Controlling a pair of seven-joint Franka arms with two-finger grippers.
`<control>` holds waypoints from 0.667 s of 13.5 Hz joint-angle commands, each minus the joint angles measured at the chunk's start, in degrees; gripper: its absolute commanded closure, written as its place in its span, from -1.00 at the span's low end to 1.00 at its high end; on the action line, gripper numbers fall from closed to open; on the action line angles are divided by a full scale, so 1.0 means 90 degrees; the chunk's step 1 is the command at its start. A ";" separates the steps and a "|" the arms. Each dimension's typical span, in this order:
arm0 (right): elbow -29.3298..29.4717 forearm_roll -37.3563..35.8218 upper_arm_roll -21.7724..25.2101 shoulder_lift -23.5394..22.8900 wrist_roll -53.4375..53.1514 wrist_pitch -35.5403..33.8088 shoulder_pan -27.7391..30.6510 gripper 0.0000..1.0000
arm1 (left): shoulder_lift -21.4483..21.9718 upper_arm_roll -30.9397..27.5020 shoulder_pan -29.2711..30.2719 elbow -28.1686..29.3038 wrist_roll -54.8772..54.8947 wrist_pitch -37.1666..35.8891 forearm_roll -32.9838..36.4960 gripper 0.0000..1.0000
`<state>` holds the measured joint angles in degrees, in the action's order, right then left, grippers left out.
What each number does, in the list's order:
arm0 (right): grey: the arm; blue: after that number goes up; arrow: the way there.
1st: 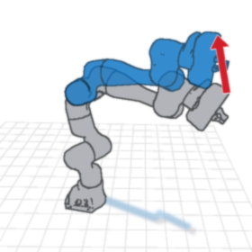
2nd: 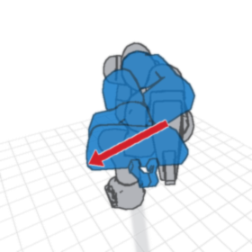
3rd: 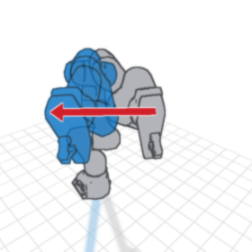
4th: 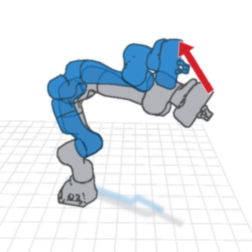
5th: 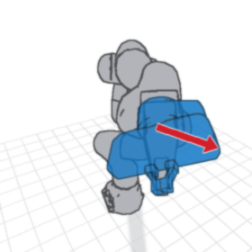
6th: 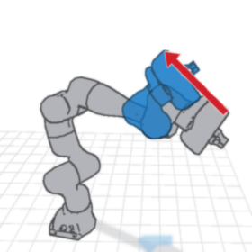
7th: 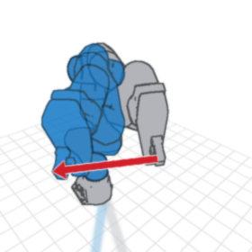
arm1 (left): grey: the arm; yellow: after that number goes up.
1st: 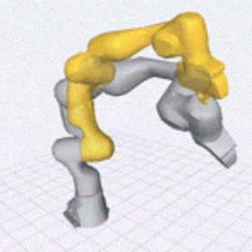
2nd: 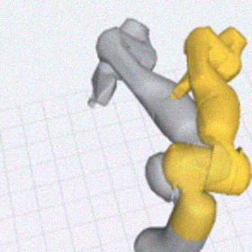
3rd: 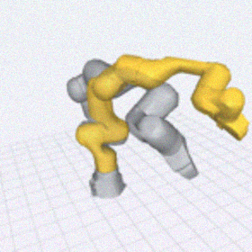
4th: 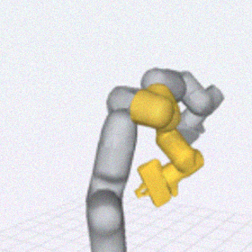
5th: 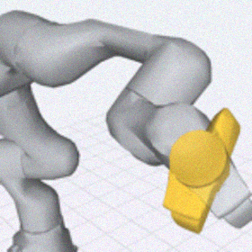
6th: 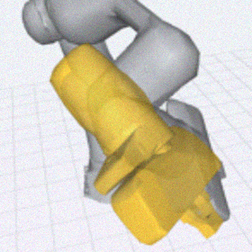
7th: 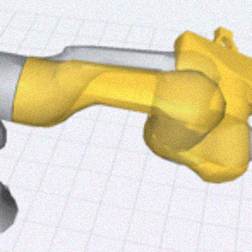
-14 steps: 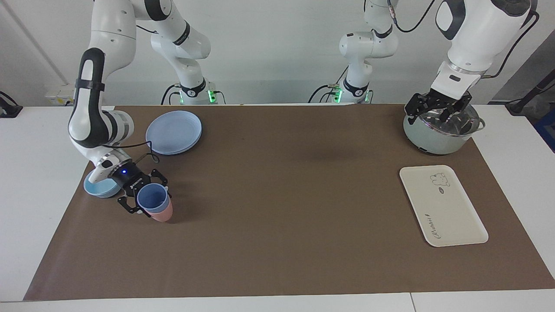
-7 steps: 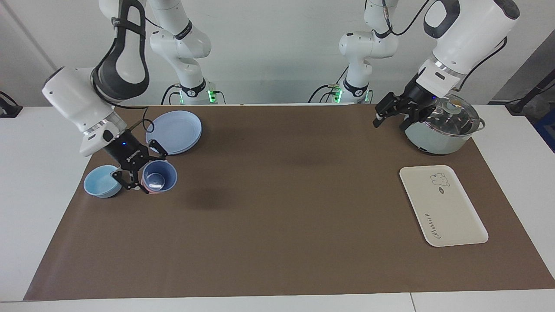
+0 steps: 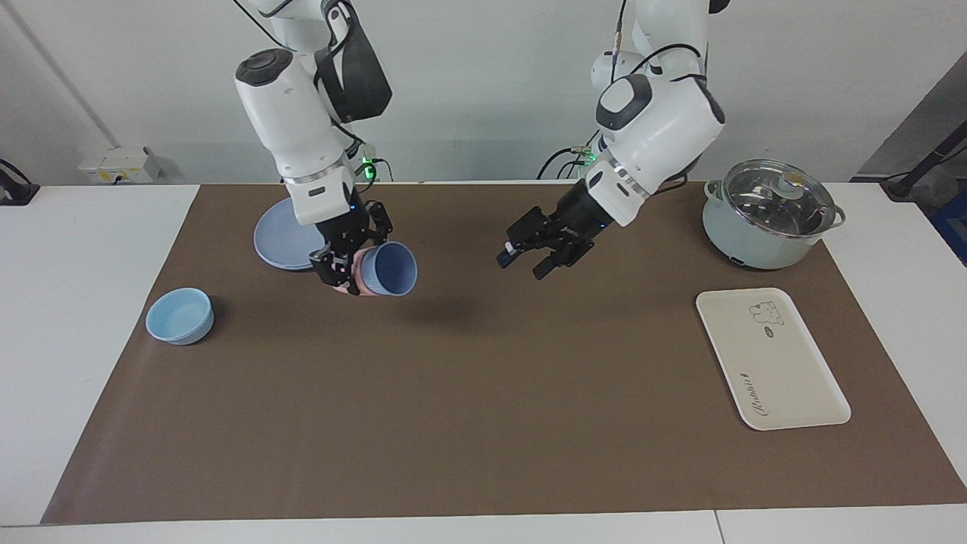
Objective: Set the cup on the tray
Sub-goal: 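Reach the left gripper toward the blue cup held by the right gripper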
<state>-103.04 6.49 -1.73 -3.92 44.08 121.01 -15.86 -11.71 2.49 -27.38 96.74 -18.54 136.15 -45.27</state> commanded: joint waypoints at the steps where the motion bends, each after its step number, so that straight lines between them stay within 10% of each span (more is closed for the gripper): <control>1: 0.0101 -0.0447 0.0026 0.0064 -0.0405 -0.0290 -0.0317 1.00 | -0.0115 -0.0120 -0.0452 -0.0134 -0.0117 0.0545 -0.0262 -0.85; 9: 0.0101 -0.0497 0.0006 0.0074 -0.0416 -0.0310 -0.0328 1.00 | -0.0408 -0.0130 -0.0990 -0.0173 -0.0117 0.1032 -0.0155 -0.30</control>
<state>-102.49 3.30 -1.43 -3.85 41.25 119.29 -19.12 -14.11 2.31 -35.03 96.37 -19.42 142.62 -46.35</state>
